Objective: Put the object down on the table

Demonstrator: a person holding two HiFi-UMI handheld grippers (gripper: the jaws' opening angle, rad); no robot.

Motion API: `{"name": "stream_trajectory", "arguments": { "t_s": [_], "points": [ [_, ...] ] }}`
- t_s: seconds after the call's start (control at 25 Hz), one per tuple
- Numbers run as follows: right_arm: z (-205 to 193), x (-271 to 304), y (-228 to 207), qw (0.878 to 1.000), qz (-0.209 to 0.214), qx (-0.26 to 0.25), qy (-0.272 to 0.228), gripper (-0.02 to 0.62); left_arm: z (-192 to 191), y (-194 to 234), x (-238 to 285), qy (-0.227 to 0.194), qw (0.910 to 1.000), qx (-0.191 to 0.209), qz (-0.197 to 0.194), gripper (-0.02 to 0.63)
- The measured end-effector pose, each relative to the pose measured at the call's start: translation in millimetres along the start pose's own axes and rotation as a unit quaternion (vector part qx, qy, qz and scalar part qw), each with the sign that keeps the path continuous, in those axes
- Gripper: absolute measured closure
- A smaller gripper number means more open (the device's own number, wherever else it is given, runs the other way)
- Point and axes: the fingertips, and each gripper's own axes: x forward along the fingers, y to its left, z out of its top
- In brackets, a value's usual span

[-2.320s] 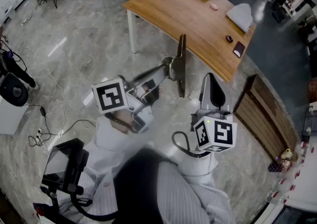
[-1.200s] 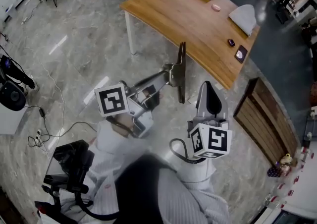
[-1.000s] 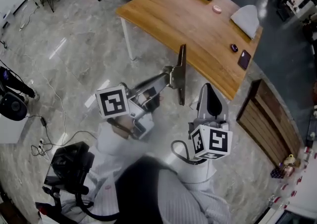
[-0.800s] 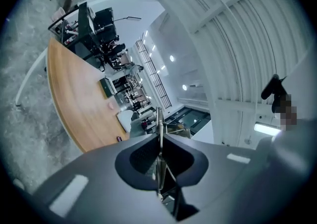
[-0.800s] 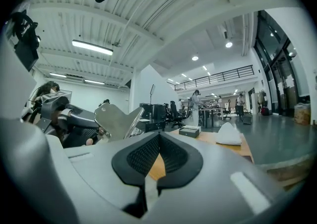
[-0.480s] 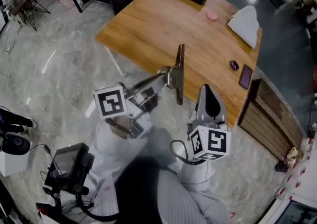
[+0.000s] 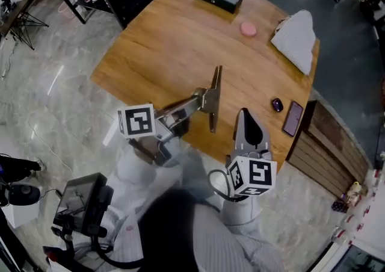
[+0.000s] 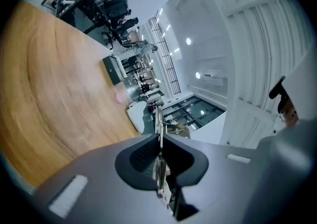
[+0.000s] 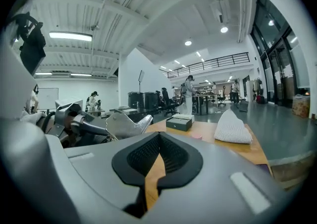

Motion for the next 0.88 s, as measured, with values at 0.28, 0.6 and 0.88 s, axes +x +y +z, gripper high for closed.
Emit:
{"name": "stream_trajectory", "arguments": {
  "t_s": [0.28, 0.6, 0.88],
  "points": [
    [-32, 45, -55, 0.998, -0.001, 0.047, 0.046, 0.581, 6, 66, 70, 0.098, 0.9939, -0.040, 0.032, 0.586],
    [-84, 51, -69, 0.988, -0.016, 0.119, 0.097, 0.581, -24, 140, 120, 0.206, 0.9715, -0.105, 0.052, 0.586],
    [-103, 58, -77, 0.983, -0.027, 0.145, 0.111, 0.581, -34, 191, 135, 0.232, 0.9582, -0.149, 0.077, 0.586]
  ]
}}
